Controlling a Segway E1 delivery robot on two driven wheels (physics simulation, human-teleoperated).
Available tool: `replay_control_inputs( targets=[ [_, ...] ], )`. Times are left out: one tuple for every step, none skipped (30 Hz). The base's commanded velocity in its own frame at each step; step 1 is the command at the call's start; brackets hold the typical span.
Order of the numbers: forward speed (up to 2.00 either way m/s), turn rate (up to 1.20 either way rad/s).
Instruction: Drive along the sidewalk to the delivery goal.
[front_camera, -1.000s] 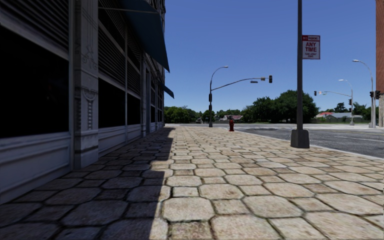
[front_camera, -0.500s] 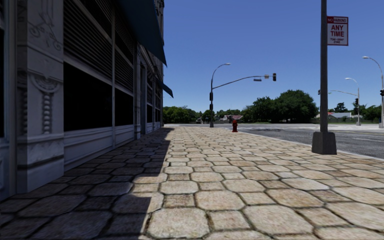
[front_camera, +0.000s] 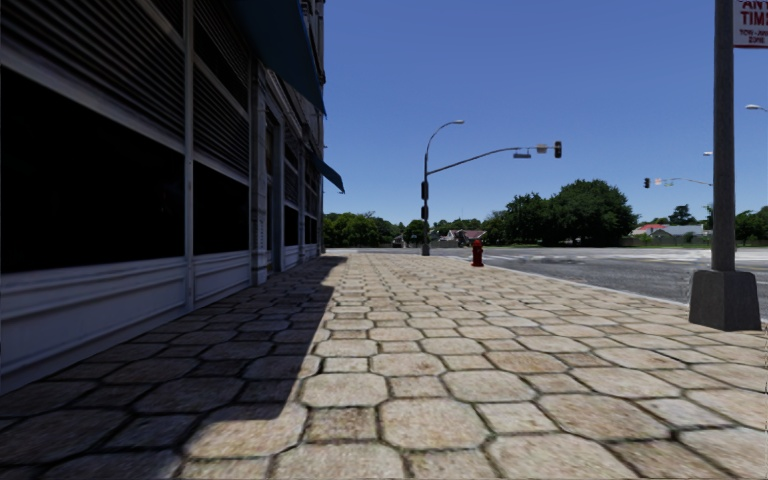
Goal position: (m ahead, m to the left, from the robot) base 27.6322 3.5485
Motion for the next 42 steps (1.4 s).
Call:
replay_control_inputs(
  targets=[
    [2.00, 0.04],
    [2.00, 0.06],
    [2.00, 0.10],
    [2.00, 0.12],
    [2.00, 0.13],
    [2.00, 0.13],
    [2.00, 0.13],
    [2.00, 0.13],
    [2.00, 0.13],
    [2.00, 0.13],
    [2.00, 0.13],
    [2.00, 0.13],
    [2.00, 0.13],
    [2.00, 0.13],
    [2.00, 0.17],
    [2.00, 0.18],
    [2.00, 0.21],
    [2.00, 0.22],
    [2.00, 0.22],
    [2.00, 0.22],
    [2.00, 0.22],
    [2.00, 0.22],
    [2.00, 0.22],
    [2.00, 0.24],
    [2.00, 0.32],
    [2.00, 0.34],
    [2.00, 0.35],
    [2.00, 0.33],
    [2.00, 0.22],
    [2.00, 0.18],
    [2.00, 0.17],
    [2.00, 0.17],
    [2.00, 0.18],
    [2.00, 0.21],
    [2.00, 0.26],
    [2.00, 0.29],
    [2.00, 0.29],
    [2.00, 0.30],
    [2.00, 0.30],
    [2.00, 0.27],
    [2.00, 0.18],
    [2.00, 0.09]
  ],
)
